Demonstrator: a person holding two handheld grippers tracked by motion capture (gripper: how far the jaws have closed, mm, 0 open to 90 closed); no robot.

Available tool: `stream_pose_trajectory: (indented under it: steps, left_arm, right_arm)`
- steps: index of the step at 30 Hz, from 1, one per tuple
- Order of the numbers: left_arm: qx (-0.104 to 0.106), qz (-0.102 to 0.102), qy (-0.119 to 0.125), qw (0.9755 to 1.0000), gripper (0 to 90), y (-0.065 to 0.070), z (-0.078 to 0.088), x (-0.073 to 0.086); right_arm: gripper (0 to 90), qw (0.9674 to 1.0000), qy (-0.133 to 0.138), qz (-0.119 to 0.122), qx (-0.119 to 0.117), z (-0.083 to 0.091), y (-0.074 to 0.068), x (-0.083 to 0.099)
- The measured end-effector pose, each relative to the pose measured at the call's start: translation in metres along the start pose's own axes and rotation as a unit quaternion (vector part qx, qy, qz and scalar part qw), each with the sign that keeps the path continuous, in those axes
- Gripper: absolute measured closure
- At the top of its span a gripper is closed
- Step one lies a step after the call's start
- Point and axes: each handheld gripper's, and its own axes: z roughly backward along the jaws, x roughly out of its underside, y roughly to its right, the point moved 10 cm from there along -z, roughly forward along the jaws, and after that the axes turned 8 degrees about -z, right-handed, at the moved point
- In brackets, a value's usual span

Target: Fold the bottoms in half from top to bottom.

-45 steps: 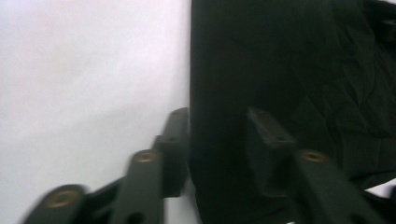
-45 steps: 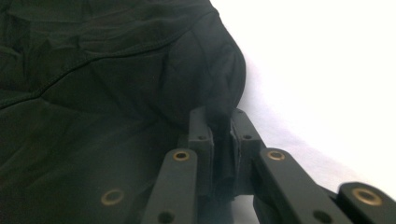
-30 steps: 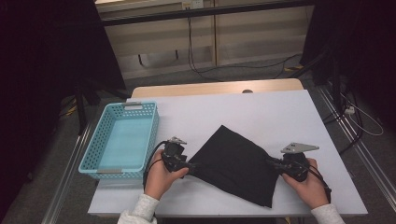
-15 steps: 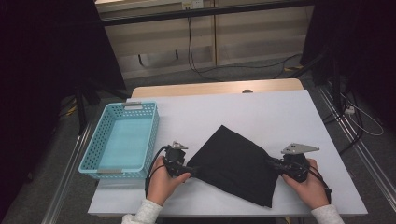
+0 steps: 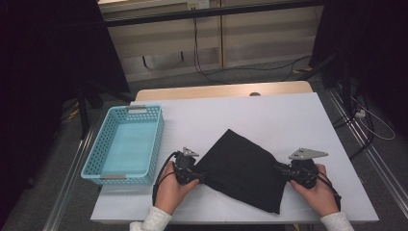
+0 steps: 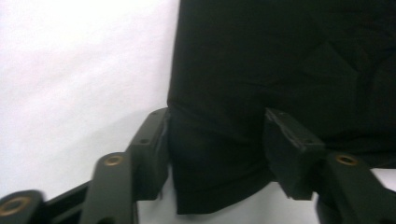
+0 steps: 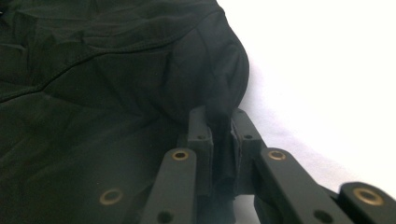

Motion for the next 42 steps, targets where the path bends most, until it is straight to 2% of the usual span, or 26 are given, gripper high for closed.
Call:
stream_pose_trajectory:
  steps: [2,4,7,9,11,16,18,20,24,26,32,39,42]
  left_arm:
    - [0.012,0.004,-0.002,0.9999,54.4,0.004,0.001,-0.001]
    - [0.01,0.003,-0.005,0.9999,56.3,0.007,0.0,-0.001]
    - [0.028,0.016,-0.008,0.9994,68.6,0.013,0.0,-0.002]
    - [0.032,0.023,-0.01,0.9992,71.4,0.014,0.0,-0.002]
    - [0.045,0.037,-0.014,0.9982,78.3,0.015,0.0,-0.002]
    - [0.06,0.06,-0.036,0.9958,81.5,0.012,0.002,-0.002]
    - [0.066,0.059,-0.045,0.9951,82.3,0.008,0.004,-0.002]
    - [0.075,0.072,-0.049,0.9934,82.9,0.006,0.005,-0.003]
    - [0.089,0.077,-0.051,0.9917,83.6,-0.004,0.01,-0.009]
    - [0.087,0.083,-0.054,0.9912,86.7,-0.01,0.011,-0.011]
    - [0.102,0.093,-0.062,0.9885,87.0,-0.02,0.01,-0.016]
    - [0.106,0.094,-0.071,0.9873,87.1,-0.034,0.009,-0.021]
    - [0.102,0.093,-0.072,0.9879,87.1,-0.041,0.01,-0.026]
  right_arm:
    - [81.4,1.0,0.0,0.0,0.0,0.0,0.0,0.0]
    - [81.4,1.0,0.0,-0.003,-0.001,0.0,0.0,0.0]
    - [81.5,1.0,0.001,-0.002,0.0,-0.001,0.0,0.0]
    - [81.5,1.0,0.0,-0.002,0.002,0.0,0.0,0.0]
    - [81.5,1.0,0.0,-0.004,0.003,0.0,0.0,0.0]
    - [81.7,1.0,0.002,-0.003,0.008,0.0,-0.001,-0.001]
    - [81.7,0.9999,0.005,-0.006,0.007,0.0,-0.001,-0.001]
    - [81.8,0.9999,0.005,-0.003,0.008,0.0,-0.002,-0.001]
    - [81.8,1.0,0.006,-0.002,0.008,0.0,-0.005,-0.001]
    - [81.8,0.9999,0.006,-0.001,0.009,0.001,-0.007,0.0]
    - [81.6,1.0,0.003,-0.008,0.001,0.002,-0.014,0.002]
    - [78.9,1.0,0.007,-0.002,0.001,0.004,-0.019,0.003]
    - [72.0,1.0,0.007,0.0,0.002,0.003,-0.021,0.002]
